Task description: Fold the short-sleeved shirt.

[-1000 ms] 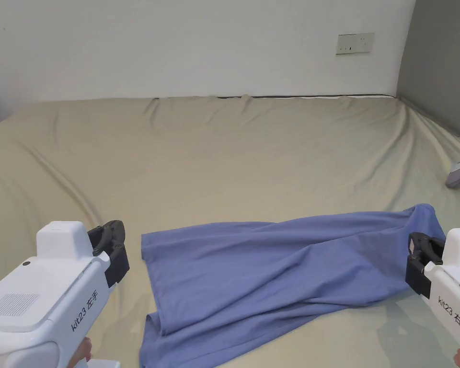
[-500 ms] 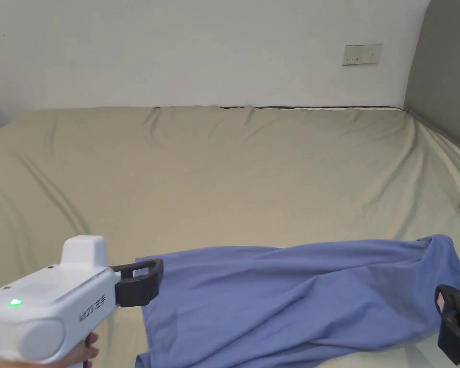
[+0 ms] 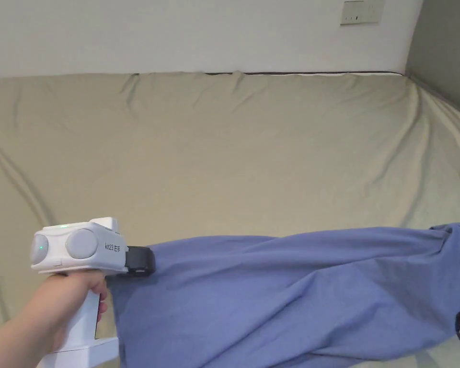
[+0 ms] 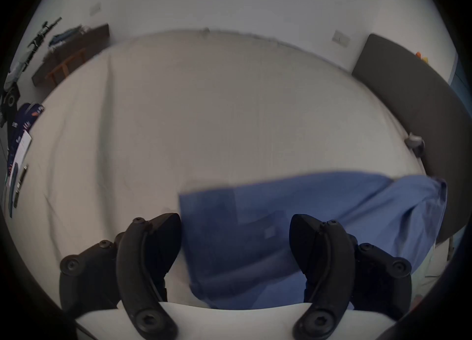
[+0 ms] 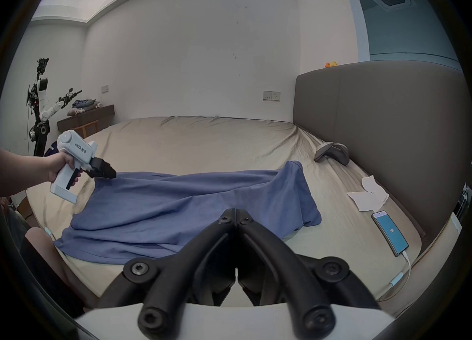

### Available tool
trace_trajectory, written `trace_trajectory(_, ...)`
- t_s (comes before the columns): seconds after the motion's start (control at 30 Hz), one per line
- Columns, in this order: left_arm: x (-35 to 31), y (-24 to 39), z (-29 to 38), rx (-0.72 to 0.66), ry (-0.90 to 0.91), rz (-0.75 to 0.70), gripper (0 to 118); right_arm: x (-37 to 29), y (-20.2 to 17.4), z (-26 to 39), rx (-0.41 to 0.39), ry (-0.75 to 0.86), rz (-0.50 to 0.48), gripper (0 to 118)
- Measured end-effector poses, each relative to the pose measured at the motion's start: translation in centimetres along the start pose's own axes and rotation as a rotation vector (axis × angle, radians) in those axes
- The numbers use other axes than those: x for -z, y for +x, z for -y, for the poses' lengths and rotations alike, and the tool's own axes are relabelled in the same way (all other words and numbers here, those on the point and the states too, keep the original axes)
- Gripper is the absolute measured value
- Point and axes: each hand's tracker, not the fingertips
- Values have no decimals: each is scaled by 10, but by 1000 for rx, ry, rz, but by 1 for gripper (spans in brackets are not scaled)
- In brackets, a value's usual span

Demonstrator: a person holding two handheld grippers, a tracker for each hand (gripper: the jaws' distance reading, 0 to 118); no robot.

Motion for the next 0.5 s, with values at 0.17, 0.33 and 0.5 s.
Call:
trace_trajectory(0.17,-13,16,9,89,149,-51,10,3,-1,4,-8,-22,-5,0)
trace_trajectory(0.33,-34,25,2,144,231,-52,1,-10,-6,-1,-26,-5,3,0)
trace_trajectory(0.5,-94,28,1,102,430,42,1,-15,6,-3,-15,-51,78,0)
